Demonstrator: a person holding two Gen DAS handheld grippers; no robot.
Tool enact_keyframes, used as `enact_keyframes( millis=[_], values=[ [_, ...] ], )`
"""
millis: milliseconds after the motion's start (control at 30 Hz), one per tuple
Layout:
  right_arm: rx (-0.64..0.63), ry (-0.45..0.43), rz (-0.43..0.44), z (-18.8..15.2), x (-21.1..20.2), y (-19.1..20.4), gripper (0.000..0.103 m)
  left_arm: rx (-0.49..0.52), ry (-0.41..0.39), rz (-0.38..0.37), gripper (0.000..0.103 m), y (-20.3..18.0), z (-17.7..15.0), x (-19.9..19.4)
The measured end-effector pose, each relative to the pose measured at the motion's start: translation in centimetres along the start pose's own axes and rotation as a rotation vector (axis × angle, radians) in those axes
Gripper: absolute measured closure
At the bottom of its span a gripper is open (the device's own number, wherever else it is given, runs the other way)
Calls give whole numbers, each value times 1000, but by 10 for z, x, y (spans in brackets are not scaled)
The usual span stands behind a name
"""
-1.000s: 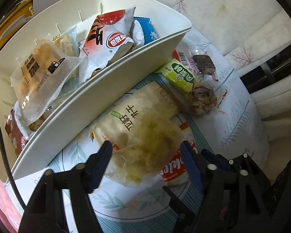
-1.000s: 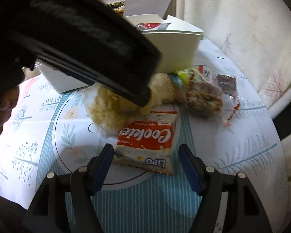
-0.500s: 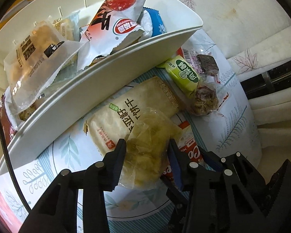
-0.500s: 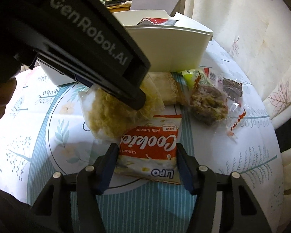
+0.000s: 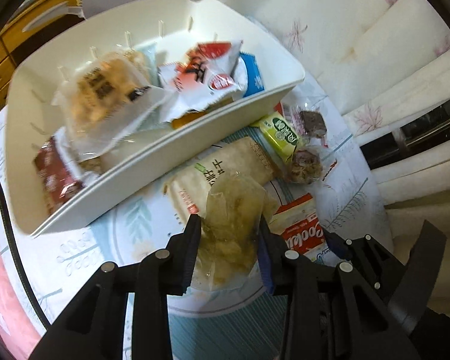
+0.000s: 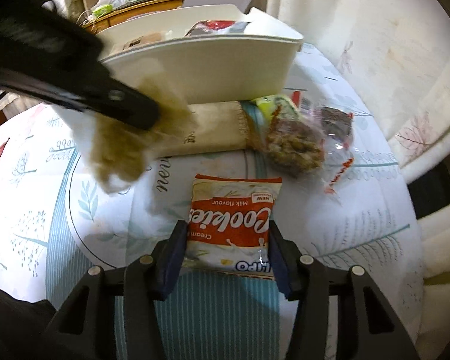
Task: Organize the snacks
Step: 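Carry puffed-snack bag over the box with left tool while right tool carries Cookies bag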
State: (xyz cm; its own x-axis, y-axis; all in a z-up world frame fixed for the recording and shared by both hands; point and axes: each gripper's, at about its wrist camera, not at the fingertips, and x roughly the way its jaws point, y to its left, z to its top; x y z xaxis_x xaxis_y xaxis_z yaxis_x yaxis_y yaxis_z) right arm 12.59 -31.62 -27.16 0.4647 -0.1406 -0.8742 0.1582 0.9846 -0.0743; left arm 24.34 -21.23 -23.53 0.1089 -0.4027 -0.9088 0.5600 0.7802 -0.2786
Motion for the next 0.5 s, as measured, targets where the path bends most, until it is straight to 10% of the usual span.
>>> enact_keyframes(
  millis=[500],
  values=[
    [25, -111, -47, 30, -65, 15, 52, -114, -137, 24, 69, 65, -11, -86]
  ],
)
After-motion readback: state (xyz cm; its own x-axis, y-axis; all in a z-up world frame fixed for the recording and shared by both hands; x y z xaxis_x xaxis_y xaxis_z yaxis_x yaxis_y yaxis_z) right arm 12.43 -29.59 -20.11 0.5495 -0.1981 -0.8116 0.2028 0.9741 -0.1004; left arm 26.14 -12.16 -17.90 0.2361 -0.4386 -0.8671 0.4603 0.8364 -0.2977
